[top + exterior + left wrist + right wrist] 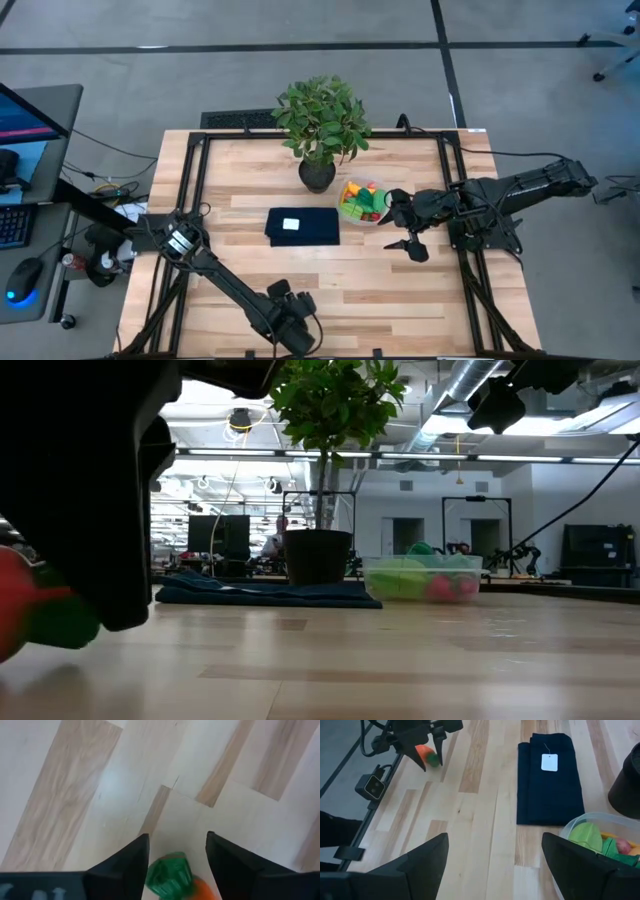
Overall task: Pick and placing Produce into tupperware
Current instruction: Put the orange carrot into the transparent container
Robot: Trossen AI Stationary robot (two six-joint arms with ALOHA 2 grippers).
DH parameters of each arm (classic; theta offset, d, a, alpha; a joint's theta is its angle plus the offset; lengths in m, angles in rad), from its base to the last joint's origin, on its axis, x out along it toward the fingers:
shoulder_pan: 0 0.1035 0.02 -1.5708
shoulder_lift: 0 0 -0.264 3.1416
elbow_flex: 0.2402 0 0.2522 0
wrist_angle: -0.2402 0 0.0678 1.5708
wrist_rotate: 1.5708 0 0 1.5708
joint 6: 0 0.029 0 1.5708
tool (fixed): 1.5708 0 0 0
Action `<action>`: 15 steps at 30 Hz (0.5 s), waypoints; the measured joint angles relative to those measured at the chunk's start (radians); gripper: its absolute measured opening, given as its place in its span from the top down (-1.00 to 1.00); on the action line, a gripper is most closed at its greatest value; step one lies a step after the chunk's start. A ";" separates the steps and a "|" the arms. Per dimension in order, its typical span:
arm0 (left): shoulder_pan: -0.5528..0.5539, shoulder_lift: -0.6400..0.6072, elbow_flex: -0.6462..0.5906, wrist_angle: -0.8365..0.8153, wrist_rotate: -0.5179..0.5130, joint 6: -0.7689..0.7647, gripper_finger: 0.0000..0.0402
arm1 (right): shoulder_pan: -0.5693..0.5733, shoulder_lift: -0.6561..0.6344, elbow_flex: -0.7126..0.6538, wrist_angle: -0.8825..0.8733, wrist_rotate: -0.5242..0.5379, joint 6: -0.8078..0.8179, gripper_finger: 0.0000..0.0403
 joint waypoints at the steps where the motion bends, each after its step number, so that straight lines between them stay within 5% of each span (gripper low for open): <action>1: 0.000 0.000 0.000 -0.004 0.003 0.000 0.10 | 0.000 0.000 0.000 0.000 0.000 0.000 -0.57; 15: -0.003 0.000 0.000 -0.072 0.109 -0.080 0.07 | 0.000 0.000 0.000 0.000 0.000 0.000 -0.57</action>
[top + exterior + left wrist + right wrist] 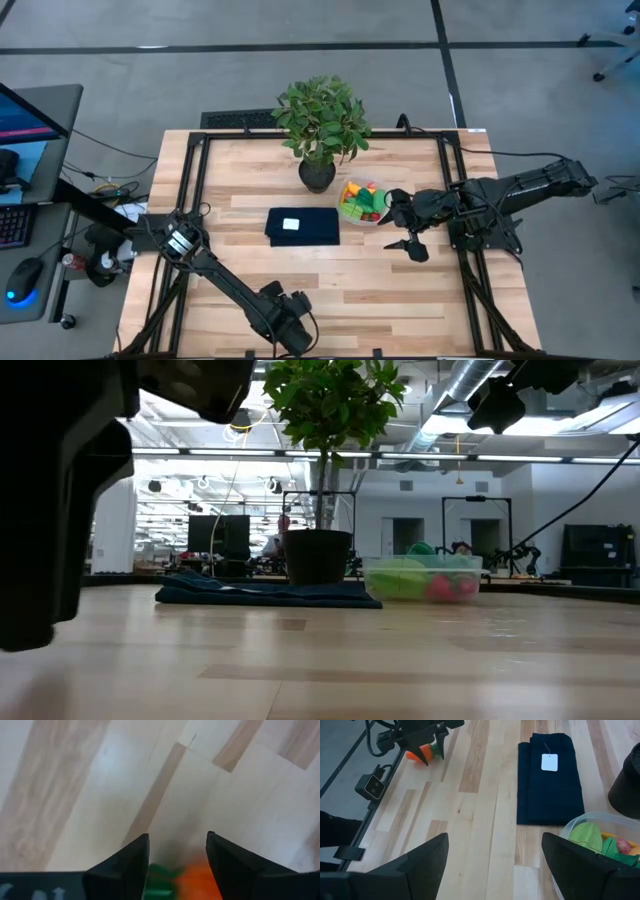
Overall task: Pick and placing Produce into tupperware
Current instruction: Put the orange carrot into the transparent container
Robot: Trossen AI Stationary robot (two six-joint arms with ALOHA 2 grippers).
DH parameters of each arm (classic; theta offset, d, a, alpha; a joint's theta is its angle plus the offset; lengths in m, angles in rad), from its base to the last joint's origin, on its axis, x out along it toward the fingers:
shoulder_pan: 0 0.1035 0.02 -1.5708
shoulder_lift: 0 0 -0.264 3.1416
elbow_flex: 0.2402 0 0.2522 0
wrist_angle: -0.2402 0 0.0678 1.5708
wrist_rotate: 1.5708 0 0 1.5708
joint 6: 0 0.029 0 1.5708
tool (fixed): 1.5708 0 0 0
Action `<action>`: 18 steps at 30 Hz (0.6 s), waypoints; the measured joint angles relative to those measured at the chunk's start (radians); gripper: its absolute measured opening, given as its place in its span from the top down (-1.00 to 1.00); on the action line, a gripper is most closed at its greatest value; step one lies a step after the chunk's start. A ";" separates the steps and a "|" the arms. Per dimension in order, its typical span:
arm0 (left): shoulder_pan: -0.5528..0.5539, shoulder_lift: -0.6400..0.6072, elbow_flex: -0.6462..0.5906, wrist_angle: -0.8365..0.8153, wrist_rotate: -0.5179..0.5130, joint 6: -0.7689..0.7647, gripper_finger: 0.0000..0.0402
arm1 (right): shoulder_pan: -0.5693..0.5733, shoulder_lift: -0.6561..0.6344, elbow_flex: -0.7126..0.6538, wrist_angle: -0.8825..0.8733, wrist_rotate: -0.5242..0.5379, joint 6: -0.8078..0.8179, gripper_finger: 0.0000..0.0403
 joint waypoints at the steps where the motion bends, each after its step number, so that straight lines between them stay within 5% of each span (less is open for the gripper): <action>1: -0.001 0.000 0.000 0.002 0.010 -0.011 0.06 | 0.000 0.000 0.000 0.000 0.000 0.000 -0.57; 18: 0.021 0.000 0.000 0.006 -0.041 0.002 -0.09 | -0.019 0.000 0.000 0.000 0.000 -0.009 -0.57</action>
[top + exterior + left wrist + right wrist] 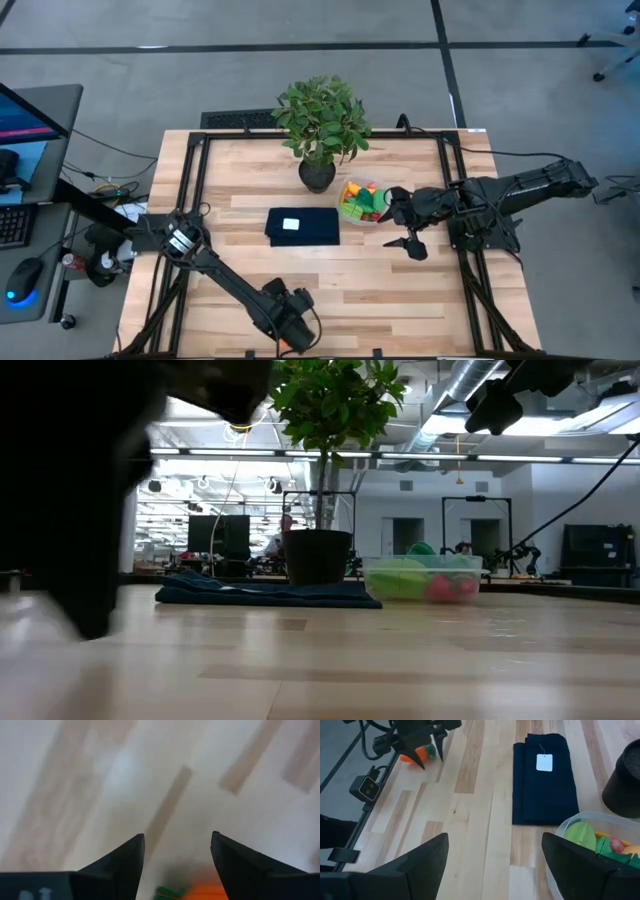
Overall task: Pick and placing Produce into tupperware
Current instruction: Put the orange carrot into the transparent container
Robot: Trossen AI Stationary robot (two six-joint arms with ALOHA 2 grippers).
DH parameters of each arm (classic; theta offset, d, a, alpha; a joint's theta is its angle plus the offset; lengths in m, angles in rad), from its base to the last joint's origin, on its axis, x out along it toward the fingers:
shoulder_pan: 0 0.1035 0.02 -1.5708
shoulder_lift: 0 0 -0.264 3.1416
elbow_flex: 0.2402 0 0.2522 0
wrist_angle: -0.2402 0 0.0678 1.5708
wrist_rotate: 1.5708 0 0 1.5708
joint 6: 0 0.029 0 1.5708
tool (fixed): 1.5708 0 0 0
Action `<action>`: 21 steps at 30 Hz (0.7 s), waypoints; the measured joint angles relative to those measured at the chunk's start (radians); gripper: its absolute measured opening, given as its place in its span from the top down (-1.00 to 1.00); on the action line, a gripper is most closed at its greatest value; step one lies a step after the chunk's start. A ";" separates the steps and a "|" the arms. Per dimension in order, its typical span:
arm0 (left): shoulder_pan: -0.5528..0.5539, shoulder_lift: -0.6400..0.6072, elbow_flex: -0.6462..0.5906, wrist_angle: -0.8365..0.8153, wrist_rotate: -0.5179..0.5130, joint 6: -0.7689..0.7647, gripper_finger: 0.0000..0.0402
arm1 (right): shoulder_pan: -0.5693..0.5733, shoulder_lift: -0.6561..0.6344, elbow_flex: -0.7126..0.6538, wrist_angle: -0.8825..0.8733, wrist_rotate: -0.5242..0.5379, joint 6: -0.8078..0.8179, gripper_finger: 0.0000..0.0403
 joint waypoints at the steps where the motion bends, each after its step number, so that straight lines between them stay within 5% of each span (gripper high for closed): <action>1: 0.008 -0.002 0.000 0.000 -0.012 0.012 -0.09 | 0.000 0.000 0.000 0.000 0.000 0.000 -0.57; 10: 0.044 -0.124 0.000 -0.063 -0.098 0.022 -0.09 | 0.000 0.000 0.000 -0.005 0.000 0.000 -0.57; 16: 0.017 -0.207 0.000 -0.181 -0.083 -0.293 -0.09 | 0.000 0.000 0.000 -0.011 0.000 -0.021 -0.57; 21: -0.015 -0.219 0.000 -0.195 0.039 -0.572 -0.09 | 0.000 0.000 0.000 -0.011 0.000 -0.048 -0.57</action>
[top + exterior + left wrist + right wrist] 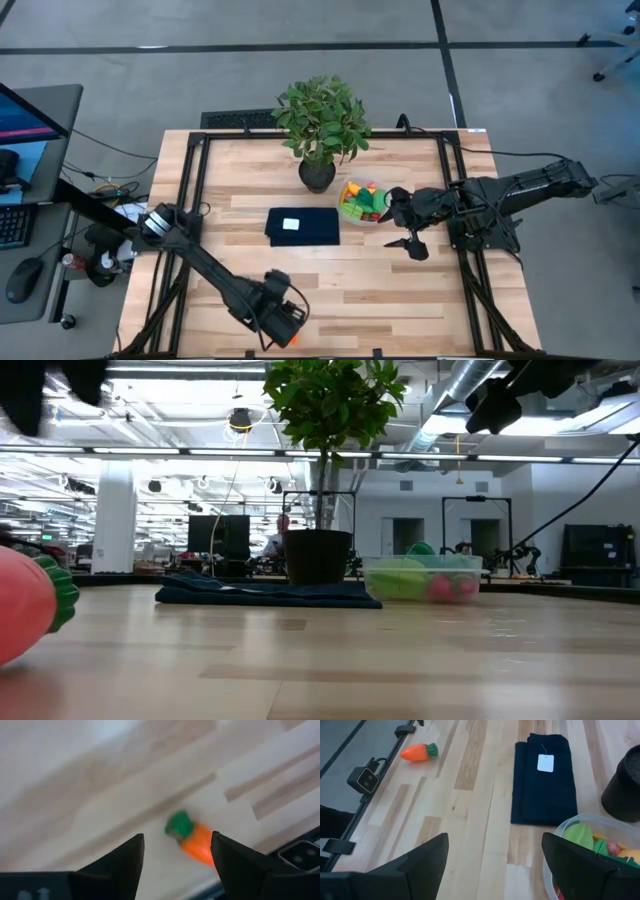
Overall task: Pick and placing Produce into tupperware
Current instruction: Put the orange carrot into the transparent container
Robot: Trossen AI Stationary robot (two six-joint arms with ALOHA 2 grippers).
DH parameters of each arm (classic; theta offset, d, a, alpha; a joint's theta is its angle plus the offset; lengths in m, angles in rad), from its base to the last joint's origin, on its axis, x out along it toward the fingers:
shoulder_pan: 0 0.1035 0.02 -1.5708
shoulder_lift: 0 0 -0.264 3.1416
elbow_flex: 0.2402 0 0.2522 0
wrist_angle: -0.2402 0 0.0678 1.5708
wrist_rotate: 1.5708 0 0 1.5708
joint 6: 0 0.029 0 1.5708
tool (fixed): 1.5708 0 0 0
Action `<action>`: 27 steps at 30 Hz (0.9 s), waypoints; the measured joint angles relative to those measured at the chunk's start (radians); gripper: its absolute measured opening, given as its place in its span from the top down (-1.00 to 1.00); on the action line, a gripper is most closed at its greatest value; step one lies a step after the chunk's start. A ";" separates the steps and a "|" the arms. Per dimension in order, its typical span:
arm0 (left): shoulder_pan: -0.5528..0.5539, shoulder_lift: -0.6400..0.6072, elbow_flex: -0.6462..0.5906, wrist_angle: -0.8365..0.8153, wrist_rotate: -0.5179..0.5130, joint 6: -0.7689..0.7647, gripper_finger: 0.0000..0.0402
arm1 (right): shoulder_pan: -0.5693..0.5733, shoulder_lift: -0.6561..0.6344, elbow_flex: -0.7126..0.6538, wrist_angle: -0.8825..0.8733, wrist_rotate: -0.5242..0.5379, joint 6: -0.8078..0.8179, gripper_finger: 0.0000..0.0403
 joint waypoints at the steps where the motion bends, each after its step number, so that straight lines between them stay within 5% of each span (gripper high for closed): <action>1: -0.007 0.000 0.000 0.001 0.019 -0.039 -0.09 | 0.000 0.000 0.000 0.001 0.000 -0.004 -0.57; 13: -0.049 0.007 -0.005 0.064 0.044 -0.364 -0.09 | -0.053 0.000 0.000 0.003 0.000 -0.051 -0.57; 27: 0.004 0.057 -0.057 0.181 0.101 -0.380 -0.22 | -0.092 0.000 0.000 -0.003 0.000 -0.075 -0.57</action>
